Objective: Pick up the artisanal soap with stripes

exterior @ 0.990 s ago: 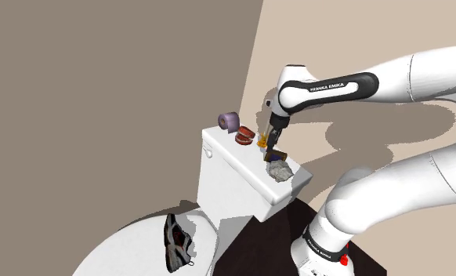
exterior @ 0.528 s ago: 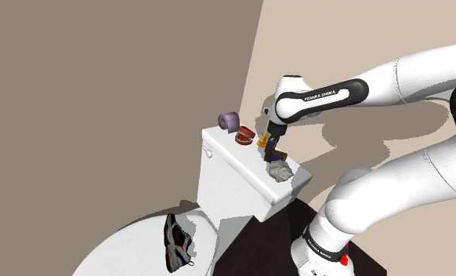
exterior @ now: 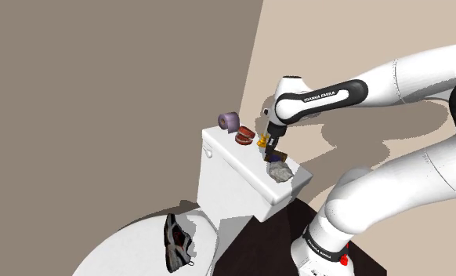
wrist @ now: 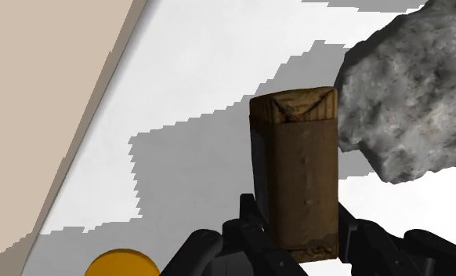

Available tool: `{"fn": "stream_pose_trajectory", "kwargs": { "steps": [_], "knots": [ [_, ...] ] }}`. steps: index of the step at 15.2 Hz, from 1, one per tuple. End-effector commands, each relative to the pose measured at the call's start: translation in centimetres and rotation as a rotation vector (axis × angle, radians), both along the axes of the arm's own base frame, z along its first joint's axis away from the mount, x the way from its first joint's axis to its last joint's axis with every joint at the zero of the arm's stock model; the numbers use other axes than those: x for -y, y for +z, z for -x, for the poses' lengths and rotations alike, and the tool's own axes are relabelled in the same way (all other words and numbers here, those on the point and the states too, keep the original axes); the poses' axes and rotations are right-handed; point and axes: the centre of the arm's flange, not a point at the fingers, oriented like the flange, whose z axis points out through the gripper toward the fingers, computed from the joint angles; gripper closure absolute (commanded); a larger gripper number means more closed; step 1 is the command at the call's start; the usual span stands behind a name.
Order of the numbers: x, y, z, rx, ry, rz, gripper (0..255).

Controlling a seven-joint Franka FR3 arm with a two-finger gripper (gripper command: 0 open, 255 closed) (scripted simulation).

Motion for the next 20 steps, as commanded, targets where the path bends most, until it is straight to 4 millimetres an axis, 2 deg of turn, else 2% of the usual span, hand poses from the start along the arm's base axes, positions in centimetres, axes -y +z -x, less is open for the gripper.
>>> {"fn": "stream_pose_trajectory", "kwargs": {
  "steps": [1, 3, 18, 20],
  "knots": [
    [0.0, 0.0, 0.0, 0.000, 0.000, 0.000, 255],
    [0.0, -0.1, 0.0, 0.000, 0.000, 0.000, 255],
    [0.0, 7.8, 0.0, 0.000, 0.000, 0.000, 255],
    [0.0, 7.9, 0.0, 0.000, 0.000, 0.000, 255]
  ]
}}
